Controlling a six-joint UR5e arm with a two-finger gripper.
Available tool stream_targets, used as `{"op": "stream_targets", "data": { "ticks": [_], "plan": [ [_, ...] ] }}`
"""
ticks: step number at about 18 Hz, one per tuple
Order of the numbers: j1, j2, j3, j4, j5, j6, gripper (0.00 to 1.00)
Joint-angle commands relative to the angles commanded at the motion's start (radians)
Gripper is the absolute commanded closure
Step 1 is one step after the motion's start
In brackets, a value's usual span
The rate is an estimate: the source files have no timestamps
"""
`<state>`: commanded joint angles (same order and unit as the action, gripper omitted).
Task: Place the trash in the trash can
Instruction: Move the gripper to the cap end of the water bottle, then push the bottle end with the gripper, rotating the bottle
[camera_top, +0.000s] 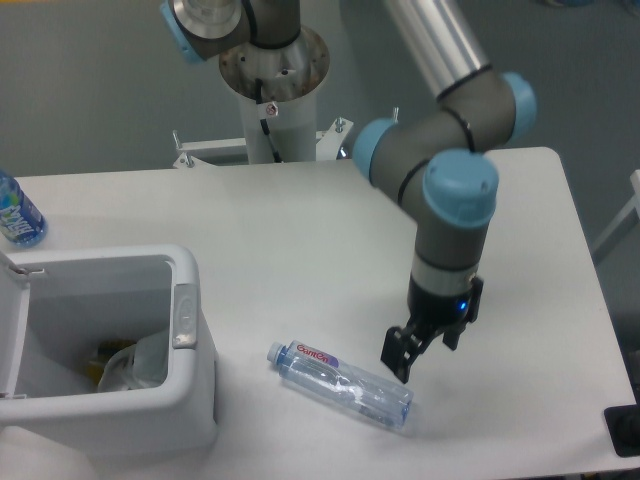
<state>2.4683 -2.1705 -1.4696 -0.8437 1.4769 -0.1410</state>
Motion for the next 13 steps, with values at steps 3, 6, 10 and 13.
{"op": "stream_targets", "data": {
  "ticks": [3,6,10,13],
  "plan": [
    [-0.011,-0.031,0.028,-0.002,0.020,-0.015,0.00],
    [-0.020,-0.061,0.037,-0.002,0.031,-0.029,0.00],
    [-0.025,-0.081,0.057,0.000,0.039,-0.049,0.00],
    [-0.032,-0.132,0.098,0.000,0.057,-0.048,0.00]
  ]
}}
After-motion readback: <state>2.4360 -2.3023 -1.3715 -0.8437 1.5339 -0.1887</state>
